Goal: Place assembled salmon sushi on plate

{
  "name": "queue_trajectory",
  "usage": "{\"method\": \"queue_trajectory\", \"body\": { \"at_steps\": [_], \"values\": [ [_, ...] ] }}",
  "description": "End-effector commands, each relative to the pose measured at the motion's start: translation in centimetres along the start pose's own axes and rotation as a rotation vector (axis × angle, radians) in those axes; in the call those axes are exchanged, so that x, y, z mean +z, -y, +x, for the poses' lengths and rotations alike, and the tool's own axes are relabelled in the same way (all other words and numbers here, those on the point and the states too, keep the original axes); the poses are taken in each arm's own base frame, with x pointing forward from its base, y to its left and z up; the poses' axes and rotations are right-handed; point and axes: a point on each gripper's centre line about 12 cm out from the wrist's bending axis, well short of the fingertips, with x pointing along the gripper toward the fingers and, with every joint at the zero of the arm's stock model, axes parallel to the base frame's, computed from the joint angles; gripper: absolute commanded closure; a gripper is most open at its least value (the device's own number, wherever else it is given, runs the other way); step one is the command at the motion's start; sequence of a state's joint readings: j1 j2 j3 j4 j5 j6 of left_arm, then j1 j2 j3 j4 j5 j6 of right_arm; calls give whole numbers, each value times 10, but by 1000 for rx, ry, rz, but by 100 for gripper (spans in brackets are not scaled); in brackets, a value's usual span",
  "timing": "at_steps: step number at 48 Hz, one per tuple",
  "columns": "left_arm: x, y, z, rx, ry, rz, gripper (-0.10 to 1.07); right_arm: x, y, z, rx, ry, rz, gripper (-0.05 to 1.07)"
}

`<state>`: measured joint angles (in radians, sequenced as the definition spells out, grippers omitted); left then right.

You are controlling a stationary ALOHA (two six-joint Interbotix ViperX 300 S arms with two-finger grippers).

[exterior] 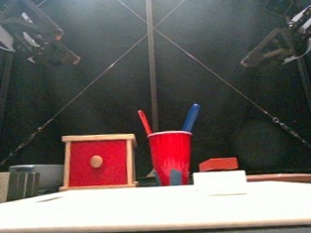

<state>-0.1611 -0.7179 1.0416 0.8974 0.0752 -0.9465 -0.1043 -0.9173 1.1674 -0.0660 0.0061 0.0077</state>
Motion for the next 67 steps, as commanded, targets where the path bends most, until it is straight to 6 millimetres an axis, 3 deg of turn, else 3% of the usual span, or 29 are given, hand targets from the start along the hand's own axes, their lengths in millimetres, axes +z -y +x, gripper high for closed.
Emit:
{"method": "queue_trajectory", "body": {
  "at_steps": [1, 21, 34, 42, 49, 55, 57, 62, 67],
  "values": [
    [3, 0, -1, -4, 15, 2, 2, 4, 0, 2, -2, 9, 2, 100],
    [4, 3, -2, -25, 27, 2, 2, 9, 0, 3, 0, 15, 20, 100],
    [1, 6, -2, -52, 34, 0, 2, 22, -3, 19, 18, -4, 61, 95],
    [0, 5, -1, -49, 32, 2, 2, 36, -11, 39, 51, -25, 115, 69],
    [-4, 5, -1, -51, 23, 7, 2, 47, -25, 60, 91, -54, 287, 32],
    [-5, 4, -1, -49, 23, 7, 2, 49, -37, 76, 122, -90, 335, -2],
    [-5, 4, -1, -49, 23, 7, 2, 50, -41, 80, 131, -98, 339, -5],
    [-5, 4, -1, -48, 23, 3, 2, 50, -47, 88, 141, -119, 369, 0],
    [-4, 5, -1, -56, 28, 5, 2, 52, -51, 93, 142, -167, 518, 2]
  ]
}}
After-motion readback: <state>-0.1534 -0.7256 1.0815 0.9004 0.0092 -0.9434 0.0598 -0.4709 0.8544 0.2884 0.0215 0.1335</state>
